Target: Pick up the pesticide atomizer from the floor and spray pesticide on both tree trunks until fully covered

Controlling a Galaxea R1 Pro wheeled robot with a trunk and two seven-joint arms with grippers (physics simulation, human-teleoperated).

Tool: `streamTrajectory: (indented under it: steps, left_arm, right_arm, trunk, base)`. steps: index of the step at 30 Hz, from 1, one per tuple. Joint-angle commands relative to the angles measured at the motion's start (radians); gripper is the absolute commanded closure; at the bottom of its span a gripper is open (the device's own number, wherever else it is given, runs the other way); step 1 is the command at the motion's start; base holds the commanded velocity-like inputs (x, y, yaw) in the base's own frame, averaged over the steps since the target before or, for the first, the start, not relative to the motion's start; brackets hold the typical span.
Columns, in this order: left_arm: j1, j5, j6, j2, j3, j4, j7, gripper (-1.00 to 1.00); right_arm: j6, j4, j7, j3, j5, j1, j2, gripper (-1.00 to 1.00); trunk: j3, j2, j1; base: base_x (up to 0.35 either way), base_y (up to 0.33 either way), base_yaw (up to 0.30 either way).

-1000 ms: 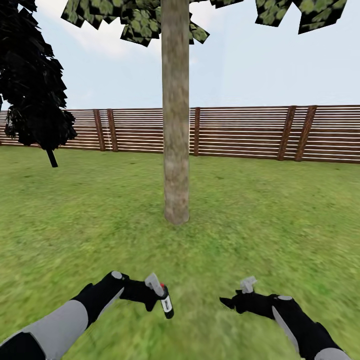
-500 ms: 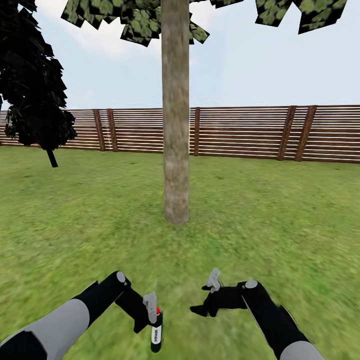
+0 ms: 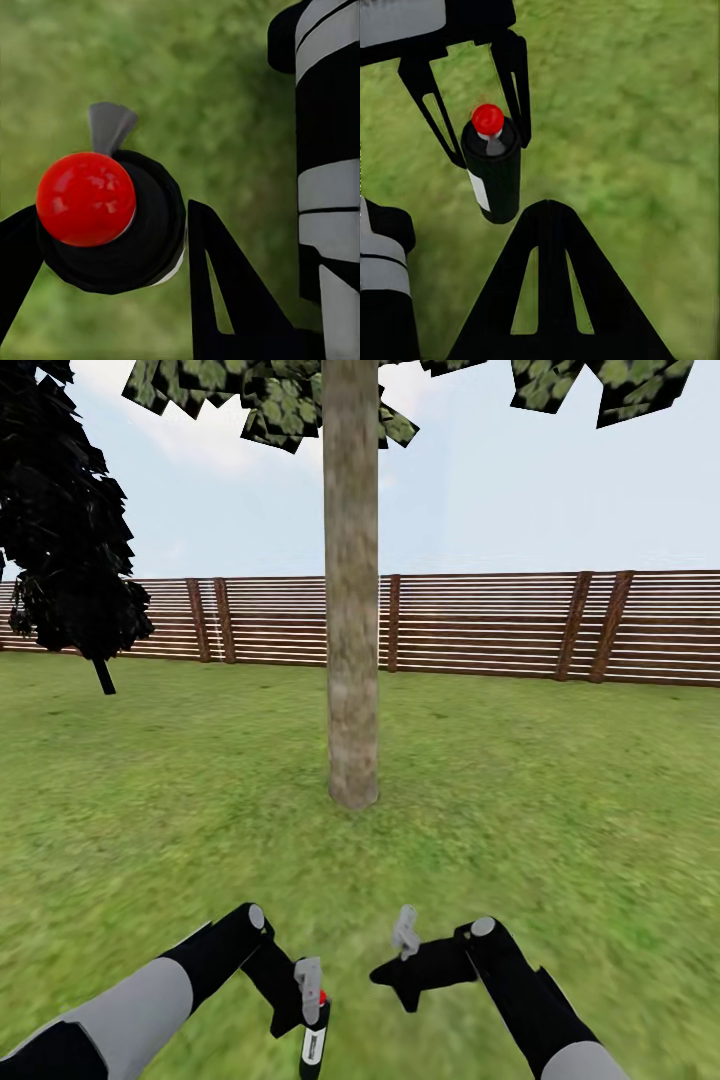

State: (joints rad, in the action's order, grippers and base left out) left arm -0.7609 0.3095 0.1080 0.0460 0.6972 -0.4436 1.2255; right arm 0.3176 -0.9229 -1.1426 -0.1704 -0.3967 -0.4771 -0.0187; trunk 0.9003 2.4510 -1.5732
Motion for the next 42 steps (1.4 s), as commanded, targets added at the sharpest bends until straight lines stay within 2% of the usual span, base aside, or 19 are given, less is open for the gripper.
streamTrajectory:
  steps: [1, 4, 14, 28, 33, 42]
  left_arm:
    - [-0.001, 0.0, 0.0, -0.001, 0.0, -0.001, 0.0, 1.0]
    - [-0.001, 0.001, -0.001, -0.019, -0.001, -0.002, 0.0, 1.0]
    - [-0.002, 0.002, 0.0, -0.054, -0.001, -0.021, 0.0, 1.0]
    - [-0.026, 0.002, 0.001, -0.058, -0.001, -0.024, -0.001, 1.0]
    - [-0.029, 0.002, 0.001, -0.074, -0.001, -0.024, -0.001, 1.0]
    - [-0.029, 0.002, 0.001, -0.078, -0.001, -0.024, -0.001, 1.0]
  right_arm:
    - [0.0, -0.004, 0.0, -0.016, 0.0, 0.0, -0.001, 1.0]
    - [0.0, -0.012, 0.0, -0.038, -0.001, 0.0, -0.004, 1.0]
    - [0.0, -0.032, 0.0, -0.041, -0.001, 0.0, -0.006, 1.0]
    - [0.0, -0.034, 0.0, -0.041, -0.001, 0.0, -0.009, 1.0]
    - [0.0, -0.034, 0.0, -0.041, -0.001, 0.0, -0.009, 1.0]
    - [0.0, -0.034, 0.0, -0.041, -0.001, 0.0, -0.009, 1.0]
  trunk:
    - [0.0, 0.0, 0.0]
    - [0.0, 0.0, 0.0]
    - [0.0, 0.0, 0.0]
    - [0.0, 0.0, 0.0]
    - [0.0, 0.0, 0.0]
    - [0.0, 0.0, 0.0]
  base:
    - [0.0, 0.0, 0.0]
    - [0.0, 0.0, 0.0]
    - [0.0, 0.0, 0.0]
    - [0.0, 0.0, 0.0]
    - [0.0, 0.0, 0.0]
    - [0.0, 0.0, 0.0]
